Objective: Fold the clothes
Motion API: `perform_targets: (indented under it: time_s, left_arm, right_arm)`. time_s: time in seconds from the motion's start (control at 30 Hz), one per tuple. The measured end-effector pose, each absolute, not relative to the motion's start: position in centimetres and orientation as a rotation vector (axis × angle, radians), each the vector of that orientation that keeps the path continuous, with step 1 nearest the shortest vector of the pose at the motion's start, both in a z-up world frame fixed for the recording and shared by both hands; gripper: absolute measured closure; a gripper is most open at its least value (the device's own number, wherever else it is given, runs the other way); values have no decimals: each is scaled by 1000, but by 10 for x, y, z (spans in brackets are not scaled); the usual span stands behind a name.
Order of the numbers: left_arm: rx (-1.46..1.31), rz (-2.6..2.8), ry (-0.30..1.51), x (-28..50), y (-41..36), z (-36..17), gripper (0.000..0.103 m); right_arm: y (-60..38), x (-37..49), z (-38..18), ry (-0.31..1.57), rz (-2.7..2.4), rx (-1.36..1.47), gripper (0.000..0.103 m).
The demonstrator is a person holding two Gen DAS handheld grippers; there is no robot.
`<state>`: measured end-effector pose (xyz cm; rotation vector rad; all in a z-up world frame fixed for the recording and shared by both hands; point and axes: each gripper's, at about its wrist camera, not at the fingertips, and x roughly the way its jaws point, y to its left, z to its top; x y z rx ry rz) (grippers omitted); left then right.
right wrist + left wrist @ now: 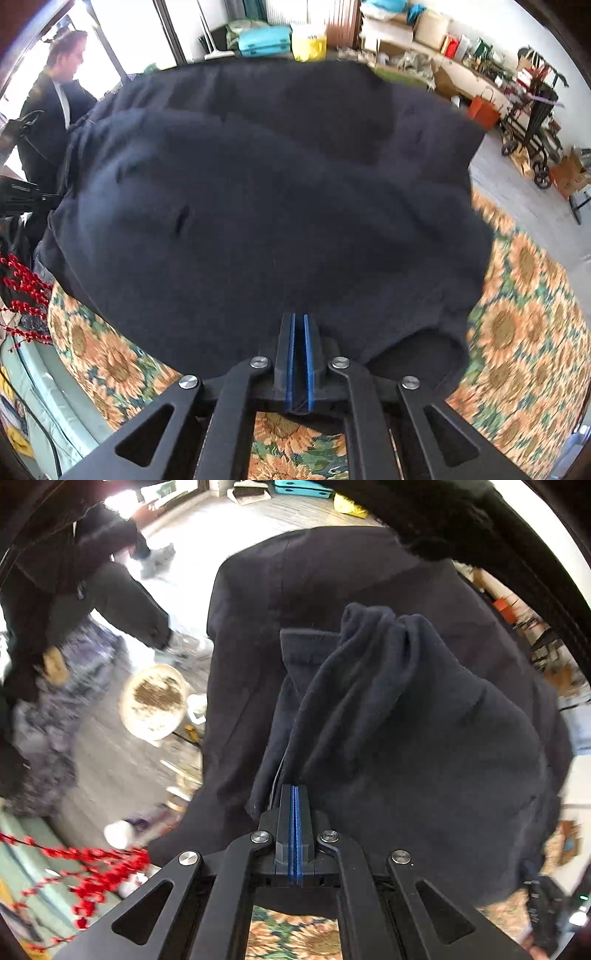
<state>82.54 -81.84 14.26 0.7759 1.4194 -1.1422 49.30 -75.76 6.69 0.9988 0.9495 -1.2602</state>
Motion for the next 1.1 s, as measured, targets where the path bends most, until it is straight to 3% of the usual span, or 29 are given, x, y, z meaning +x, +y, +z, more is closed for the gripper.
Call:
perform_targets:
  time_s: [0.27,0.53,0.6,0.63,0.67,0.8,1.1]
  left_arm:
    - [655,-1127,1611,844,-817,122,103]
    - [757,-1131,1368,814,-820,119,101]
    - [853,-1167,1244,788,-806,137,101]
    - [912,-1190,1173,775,-802,146,101]
    - [939,-1210,1149,765,-797,153,101]
    - [1008,-1302,1066,724,-774,176,100]
    - [1070,-1477,852,677,-713,215,100]
  right_arm:
    - [-744,501,47,926,-1217,1115,102]
    - [-733,509,34,880,-1257,1154,103]
    - [-722,519,47,901,-1270,1124,94]
    - [-715,526,53,944,-1281,1084,77]
    - [-708,534,59,981,-1287,1044,74]
    - [-675,552,81,988,-1284,980,71]
    - [-631,486,137,865,-1332,997,50]
